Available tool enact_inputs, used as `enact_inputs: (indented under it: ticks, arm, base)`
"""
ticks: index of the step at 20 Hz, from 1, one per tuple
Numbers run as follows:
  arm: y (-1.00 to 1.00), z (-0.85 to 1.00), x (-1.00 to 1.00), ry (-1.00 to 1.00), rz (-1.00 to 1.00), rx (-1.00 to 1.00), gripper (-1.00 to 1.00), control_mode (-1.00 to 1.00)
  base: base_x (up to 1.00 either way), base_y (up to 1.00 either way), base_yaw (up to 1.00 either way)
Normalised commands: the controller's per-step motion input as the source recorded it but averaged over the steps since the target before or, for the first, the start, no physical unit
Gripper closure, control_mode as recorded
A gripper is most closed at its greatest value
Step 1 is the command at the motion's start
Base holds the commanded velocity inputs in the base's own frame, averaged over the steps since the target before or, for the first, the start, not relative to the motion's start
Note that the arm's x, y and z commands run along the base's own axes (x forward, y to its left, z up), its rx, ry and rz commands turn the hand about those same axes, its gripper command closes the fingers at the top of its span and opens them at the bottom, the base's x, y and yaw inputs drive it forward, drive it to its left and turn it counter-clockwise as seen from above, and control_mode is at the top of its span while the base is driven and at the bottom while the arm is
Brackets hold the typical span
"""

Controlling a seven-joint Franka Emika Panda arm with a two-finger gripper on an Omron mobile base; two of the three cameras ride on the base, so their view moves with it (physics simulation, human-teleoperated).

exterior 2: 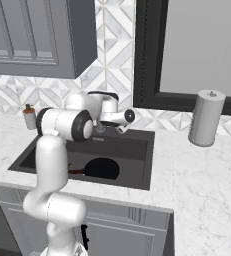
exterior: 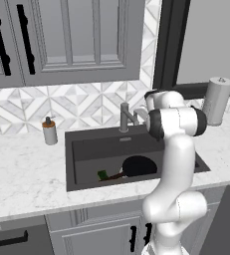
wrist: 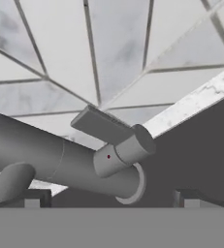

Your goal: Pick the pan and sponge and place them into the sink. Then turn on the water.

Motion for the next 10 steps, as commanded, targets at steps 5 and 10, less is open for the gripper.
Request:
enact_inputs:
  ticks: [5,10]
  arm:
    - [0.01,-0.15,0.29,0.00,0.00,0.00,-1.00,-1.00]
    - [0.00,-0.12,0.26,0.00,0.00,0.00,-1.00,-1.00]
  base:
    - [0.00,0.00,0.00]
    - [0.00,0.00,0.00]
